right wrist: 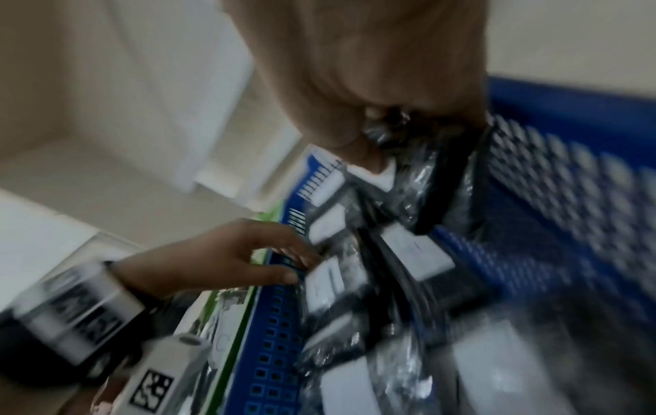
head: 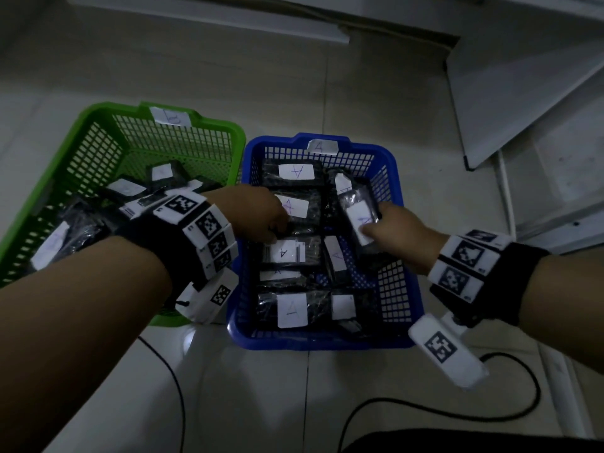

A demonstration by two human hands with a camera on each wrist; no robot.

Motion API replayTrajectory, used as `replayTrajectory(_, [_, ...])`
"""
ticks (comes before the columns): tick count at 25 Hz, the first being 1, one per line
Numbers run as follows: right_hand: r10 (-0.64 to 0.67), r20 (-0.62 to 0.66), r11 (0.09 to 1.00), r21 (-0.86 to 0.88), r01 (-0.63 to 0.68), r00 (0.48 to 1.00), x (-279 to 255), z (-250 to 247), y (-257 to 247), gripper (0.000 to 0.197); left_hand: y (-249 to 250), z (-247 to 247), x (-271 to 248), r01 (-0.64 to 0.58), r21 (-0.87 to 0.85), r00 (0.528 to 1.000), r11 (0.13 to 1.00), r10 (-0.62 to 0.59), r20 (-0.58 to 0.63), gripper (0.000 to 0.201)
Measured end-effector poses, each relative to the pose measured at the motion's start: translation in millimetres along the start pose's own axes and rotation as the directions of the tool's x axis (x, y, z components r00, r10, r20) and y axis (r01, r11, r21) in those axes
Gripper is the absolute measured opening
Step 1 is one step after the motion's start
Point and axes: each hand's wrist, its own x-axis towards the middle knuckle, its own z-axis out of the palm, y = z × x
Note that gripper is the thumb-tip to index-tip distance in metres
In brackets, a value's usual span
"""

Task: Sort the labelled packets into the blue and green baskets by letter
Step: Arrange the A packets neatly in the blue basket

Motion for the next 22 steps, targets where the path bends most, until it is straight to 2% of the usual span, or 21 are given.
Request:
replayTrajectory(1, [-0.021, -0.003, 0.990, -0.142, 0.020, 1.000, -1.0, -7.2, -3.9, 0.023, 0.6, -0.6, -0.2, -0.002, -0.017, 1.000, 1.000, 0.001, -0.008, 0.041])
replayTrajectory(3, [-0.001, 0.054, 0.967, -0.256, 0.015, 0.999, -2.4, -11.3, -6.4, 0.017, 3.4, -2.7, 0.9, -0.036, -0.035, 0.998, 0.999, 0.035, -0.047, 0.044])
replayTrajectory(6, [0.098, 0.037, 0.967, -0.242, -0.086, 0.994, 1.9, -2.3, 1.4, 0.042, 16.0, -3.1, 7.3, -0.214, 0.032, 0.962, 0.976, 0.216, -0.168, 0.039])
replayTrajectory(8, [0.123, 0.028, 0.972, -0.203, -0.115, 0.992, 1.1, 3.4, 6.8, 0.052, 33.4, 0.9, 13.4, -0.322, 0.093, 0.929, 0.942, 0.333, -0.162, 0.034])
replayTrajectory(9, [0.133, 0.014, 0.978, -0.165, -0.128, 0.991, 1.6, 6.5, 9.9, 0.052, 41.6, 4.1, 16.4, -0.339, 0.128, 0.925, 0.932, 0.355, -0.133, 0.033])
replayTrajectory(13, [0.121, -0.027, 0.983, -0.133, -0.123, 0.992, 1.3, 19.8, 20.3, 0.051, 58.1, 14.2, 25.4, -0.327, 0.244, 0.939, 0.913, 0.343, -0.026, 0.036])
replayTrajectory(16, [0.045, 0.006, 0.982, -0.185, -0.043, 0.999, 0.5, 22.1, 23.7, 0.039, 61.9, 6.8, 24.4, -0.304, 0.251, 0.950, 0.919, 0.313, 0.007, 0.041])
replayTrajectory(22, [-0.086, 0.080, 0.918, -0.381, 0.110, 0.993, -3.9, 20.2, 25.8, 0.032, 58.1, 5.4, 26.7, -0.289, 0.302, 0.952, 0.909, 0.307, -0.013, 0.037])
